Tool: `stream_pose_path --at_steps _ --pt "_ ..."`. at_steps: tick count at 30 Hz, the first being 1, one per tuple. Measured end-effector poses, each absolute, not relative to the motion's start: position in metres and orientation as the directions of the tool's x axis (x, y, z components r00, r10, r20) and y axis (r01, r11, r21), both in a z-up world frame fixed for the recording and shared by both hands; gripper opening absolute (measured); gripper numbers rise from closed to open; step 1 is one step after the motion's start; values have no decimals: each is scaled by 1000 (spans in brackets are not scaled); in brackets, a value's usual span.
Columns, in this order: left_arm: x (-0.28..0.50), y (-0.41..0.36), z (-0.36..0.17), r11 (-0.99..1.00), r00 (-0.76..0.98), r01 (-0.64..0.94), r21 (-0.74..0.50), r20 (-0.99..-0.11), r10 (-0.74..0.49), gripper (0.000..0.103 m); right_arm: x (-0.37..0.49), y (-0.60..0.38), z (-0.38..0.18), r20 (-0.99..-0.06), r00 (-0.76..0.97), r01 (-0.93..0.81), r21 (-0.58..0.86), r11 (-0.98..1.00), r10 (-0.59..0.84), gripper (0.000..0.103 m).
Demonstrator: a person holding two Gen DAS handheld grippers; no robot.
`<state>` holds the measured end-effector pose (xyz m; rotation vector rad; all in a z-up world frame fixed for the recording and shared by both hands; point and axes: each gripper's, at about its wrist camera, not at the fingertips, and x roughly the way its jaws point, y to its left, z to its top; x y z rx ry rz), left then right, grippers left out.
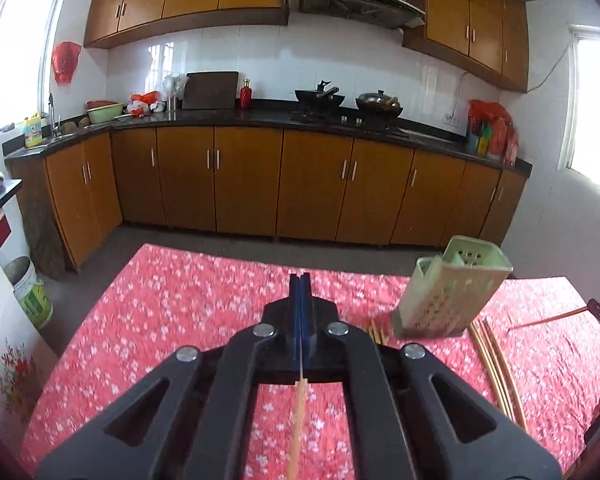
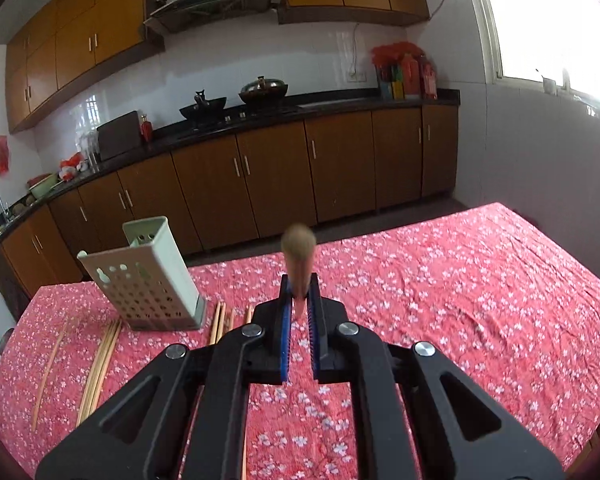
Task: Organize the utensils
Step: 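Lift the held chopsticks upright with both tools and carry them toward the perforated holder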
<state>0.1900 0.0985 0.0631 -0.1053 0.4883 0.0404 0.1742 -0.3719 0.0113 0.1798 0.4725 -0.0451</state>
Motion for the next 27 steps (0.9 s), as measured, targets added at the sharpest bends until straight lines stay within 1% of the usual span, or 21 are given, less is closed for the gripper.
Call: stream_pose_path --at_steps 4,7,8,10,11,12,14,19,23,27 --pt "195 96 76 996 894 -61 -64 -447 25 2 180 -372 30 -420 907 60 174 983 19 8" --pt "191 93 71 996 884 -28 -81 -468 -13 2 179 -364 37 -403 915 46 166 985 25 8" --pt "189 93 65 997 876 -17 -82 -481 -24 3 178 -364 37 -402 915 44 165 985 27 8" --pt "184 90 46 997 852 8 -83 -521 -50 9 177 -363 33 -409 912 43 172 984 31 8" --pt "181 87 33 995 834 20 -99 -546 -71 15 176 -362 30 -415 909 47 175 983 31 8" --pt "179 85 22 992 818 34 -117 -568 -95 17 175 -363 26 -423 905 50 181 982 32 8" --pt "179 76 2 989 780 62 -138 -611 -134 18 172 -363 25 -419 907 54 182 982 28 8" --pt "179 49 -41 984 699 106 -145 -692 -177 18 167 -362 27 -417 908 54 187 981 29 8" --pt "173 38 -67 979 660 131 -157 -723 -204 18 166 -364 27 -418 908 59 190 980 26 8" --pt "170 28 -83 982 631 132 -135 -753 -188 18 165 -364 26 -417 908 61 191 980 24 8"
